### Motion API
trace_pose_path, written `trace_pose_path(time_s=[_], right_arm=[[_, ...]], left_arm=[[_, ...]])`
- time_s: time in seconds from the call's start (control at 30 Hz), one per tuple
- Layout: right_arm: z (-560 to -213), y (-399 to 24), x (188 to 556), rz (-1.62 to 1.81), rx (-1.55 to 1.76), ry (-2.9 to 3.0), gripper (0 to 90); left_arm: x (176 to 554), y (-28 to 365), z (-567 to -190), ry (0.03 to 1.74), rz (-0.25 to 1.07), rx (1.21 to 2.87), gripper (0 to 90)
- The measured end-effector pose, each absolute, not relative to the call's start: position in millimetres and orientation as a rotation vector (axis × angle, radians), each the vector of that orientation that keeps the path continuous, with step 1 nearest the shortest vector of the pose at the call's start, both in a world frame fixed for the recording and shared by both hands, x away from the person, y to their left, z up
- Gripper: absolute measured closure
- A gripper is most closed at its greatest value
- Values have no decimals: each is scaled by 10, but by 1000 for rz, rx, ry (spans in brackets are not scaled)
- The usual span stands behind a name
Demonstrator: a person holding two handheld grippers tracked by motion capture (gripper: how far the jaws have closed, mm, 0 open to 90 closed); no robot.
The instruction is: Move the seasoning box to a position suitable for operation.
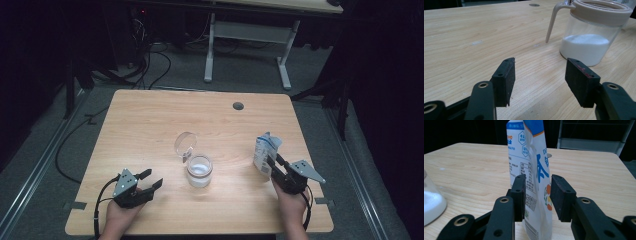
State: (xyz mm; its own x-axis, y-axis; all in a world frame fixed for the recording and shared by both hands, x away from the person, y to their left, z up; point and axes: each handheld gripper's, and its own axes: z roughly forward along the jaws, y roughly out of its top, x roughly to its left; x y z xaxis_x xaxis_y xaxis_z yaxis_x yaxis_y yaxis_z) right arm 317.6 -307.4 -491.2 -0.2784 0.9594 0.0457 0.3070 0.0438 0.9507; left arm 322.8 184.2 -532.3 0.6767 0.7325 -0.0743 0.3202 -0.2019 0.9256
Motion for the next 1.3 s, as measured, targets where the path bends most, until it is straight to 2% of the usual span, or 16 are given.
trace_pose_path(time_s=[1.3], right_arm=[[-5051, -3071, 2752, 1123, 1312, 1707, 635]], left_arm=[[3225, 1821, -5322, 830, 468, 1809, 425]])
